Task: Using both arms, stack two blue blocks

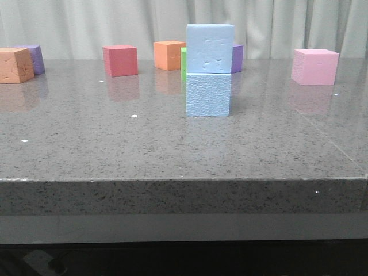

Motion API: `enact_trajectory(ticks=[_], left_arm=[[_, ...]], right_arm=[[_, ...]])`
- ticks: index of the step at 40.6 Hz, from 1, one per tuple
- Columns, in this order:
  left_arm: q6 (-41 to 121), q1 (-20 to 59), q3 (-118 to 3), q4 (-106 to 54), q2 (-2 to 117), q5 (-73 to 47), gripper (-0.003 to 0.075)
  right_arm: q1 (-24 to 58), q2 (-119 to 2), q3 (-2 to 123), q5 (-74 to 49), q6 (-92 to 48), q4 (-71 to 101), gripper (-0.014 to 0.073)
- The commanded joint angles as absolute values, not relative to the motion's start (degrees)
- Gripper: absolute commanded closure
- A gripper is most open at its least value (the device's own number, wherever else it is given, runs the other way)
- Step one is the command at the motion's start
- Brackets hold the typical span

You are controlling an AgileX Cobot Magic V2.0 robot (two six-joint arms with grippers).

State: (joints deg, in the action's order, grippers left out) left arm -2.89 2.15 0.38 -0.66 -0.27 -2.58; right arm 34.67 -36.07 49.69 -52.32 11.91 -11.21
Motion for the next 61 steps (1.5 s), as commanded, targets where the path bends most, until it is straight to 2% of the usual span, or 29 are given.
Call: enact_trajectory(ticks=[1,26,31,38,50,61], left_arm=[[-2.9,2.1,0.5,-1.2,-1.4,2.3,0.0741],[-2.9,2.1,0.5,-1.2,-1.4,2.3,0.0741],[-2.9,2.1,0.5,-1.2,-1.4,2.3,0.0741],[-2.9,2.1,0.5,-1.2,-1.3,2.3,0.0741],[-2.9,2.1,0.5,-1.2,-1.3,2.3,0.0741],[-2.9,2.1,0.5,-1.2,-1.3,2.3,0.0741]], right_arm=[[34.3,-36.0,50.9,-48.9,11.9,-12.0,0.0662],[34.2,-35.2,50.3,-48.9,11.9,-12.0,0.0662],[28.2,-32.6,46.9,-47.3,11.8,-12.3,0.0662],[18.8,-25.0,37.7,-38.2,7.6,-7.4,0.0658],[4.9,-8.5,16.3,-10.1,0.9,-1.6,0.0658],[-1.3,-0.9,3.1,5.0,0.9,-1.6,0.0658]])
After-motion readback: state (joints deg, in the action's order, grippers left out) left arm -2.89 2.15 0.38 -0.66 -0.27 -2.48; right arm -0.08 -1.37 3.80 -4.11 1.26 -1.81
